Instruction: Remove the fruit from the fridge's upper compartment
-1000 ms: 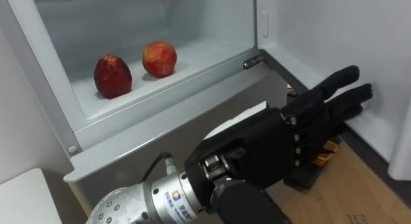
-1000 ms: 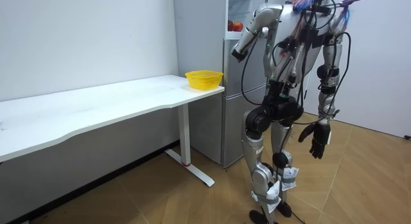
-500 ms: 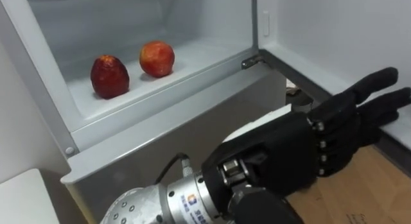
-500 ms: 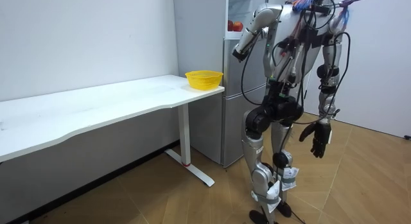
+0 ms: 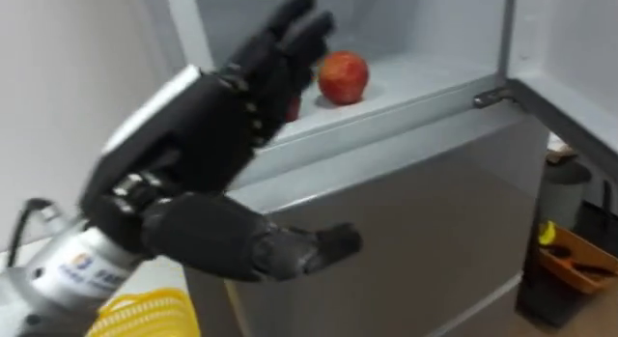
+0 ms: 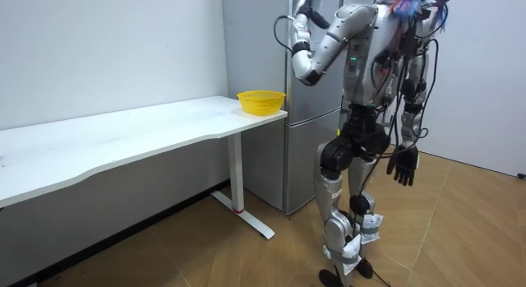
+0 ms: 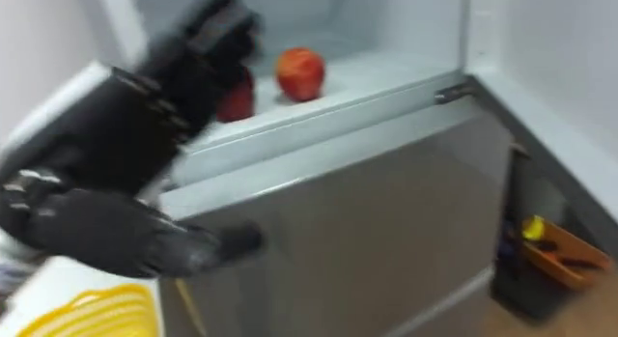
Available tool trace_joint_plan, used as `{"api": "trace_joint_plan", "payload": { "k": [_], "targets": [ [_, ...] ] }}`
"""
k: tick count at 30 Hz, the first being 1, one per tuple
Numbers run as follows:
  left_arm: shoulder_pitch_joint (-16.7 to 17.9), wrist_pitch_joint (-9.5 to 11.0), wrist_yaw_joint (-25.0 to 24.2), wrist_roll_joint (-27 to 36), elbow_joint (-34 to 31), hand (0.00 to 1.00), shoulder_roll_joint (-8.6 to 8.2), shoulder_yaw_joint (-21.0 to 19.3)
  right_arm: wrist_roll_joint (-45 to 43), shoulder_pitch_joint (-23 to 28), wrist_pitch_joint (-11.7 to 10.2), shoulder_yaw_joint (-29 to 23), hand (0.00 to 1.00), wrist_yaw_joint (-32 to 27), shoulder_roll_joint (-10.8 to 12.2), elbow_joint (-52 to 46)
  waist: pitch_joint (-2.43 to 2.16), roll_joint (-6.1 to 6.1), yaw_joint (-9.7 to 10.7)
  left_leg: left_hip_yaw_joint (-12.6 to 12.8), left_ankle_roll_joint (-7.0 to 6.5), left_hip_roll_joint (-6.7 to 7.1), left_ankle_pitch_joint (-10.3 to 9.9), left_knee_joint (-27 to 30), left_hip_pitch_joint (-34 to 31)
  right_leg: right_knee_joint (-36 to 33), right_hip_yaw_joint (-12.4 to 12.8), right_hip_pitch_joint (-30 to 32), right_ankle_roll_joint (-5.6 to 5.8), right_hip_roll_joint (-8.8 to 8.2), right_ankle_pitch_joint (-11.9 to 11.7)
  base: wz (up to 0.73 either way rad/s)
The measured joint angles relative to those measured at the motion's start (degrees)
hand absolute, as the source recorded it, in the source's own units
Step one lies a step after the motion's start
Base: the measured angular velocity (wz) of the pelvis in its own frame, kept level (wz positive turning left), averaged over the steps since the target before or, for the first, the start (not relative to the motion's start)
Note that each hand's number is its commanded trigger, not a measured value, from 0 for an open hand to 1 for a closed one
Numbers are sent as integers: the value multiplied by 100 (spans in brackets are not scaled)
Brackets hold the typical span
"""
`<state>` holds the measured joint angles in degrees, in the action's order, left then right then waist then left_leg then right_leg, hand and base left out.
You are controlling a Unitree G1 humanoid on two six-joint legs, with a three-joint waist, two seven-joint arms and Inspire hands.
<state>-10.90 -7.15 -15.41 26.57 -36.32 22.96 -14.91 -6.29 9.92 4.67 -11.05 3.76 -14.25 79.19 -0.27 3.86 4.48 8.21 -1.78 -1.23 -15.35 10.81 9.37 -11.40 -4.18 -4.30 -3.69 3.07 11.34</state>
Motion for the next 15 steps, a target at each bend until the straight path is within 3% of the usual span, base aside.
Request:
{"api": "trace_joint_plan", "payload": {
  "k": [2,4,7,9,10,12,15],
  "targets": [
    [320,263,447,-38,-25,0,-2,-460,-191,70,-49,-18,0,-121,70,-8,-23,-89,-152,-179,0,9,0,5,17,80,-171,-121,-6,-21,7,49],
    [551,401,859,-309,-47,0,-3,-866,-292,152,-95,-16,0,-241,164,-40,-35,-122,-395,-257,1,15,0,27,31,96,-268,-177,-12,-36,17,37],
    [698,530,1628,-1193,-56,0,-61,-1304,-322,235,-114,-3,0,-352,251,-86,-1,-159,-662,-446,2,55,0,67,32,86,-457,-266,14,-86,39,37],
    [739,816,2202,-1841,-95,0,-188,-1643,-338,265,-137,26,0,-389,282,-206,-4,-132,-921,-547,-1,92,-1,75,15,65,-468,-267,42,-118,70,12],
    [781,896,2347,-1916,-100,0,-188,-1724,-342,261,-158,27,0,-388,286,-209,-5,-135,-943,-570,-2,100,-2,75,16,56,-468,-268,49,-122,74,12],
    [1227,1165,2897,-2250,-200,0,-227,-2100,-395,267,-213,81,0,-392,313,-291,-15,-102,-962,-692,-13,135,-6,81,19,55,-544,-308,70,-149,75,19],
    [1672,1240,3435,-2334,-156,0,-358,-2325,-372,268,-212,210,0,-389,317,-326,-3,-60,-987,-825,-26,175,0,101,9,61,-733,-354,78,-208,74,20]
  ]
}}
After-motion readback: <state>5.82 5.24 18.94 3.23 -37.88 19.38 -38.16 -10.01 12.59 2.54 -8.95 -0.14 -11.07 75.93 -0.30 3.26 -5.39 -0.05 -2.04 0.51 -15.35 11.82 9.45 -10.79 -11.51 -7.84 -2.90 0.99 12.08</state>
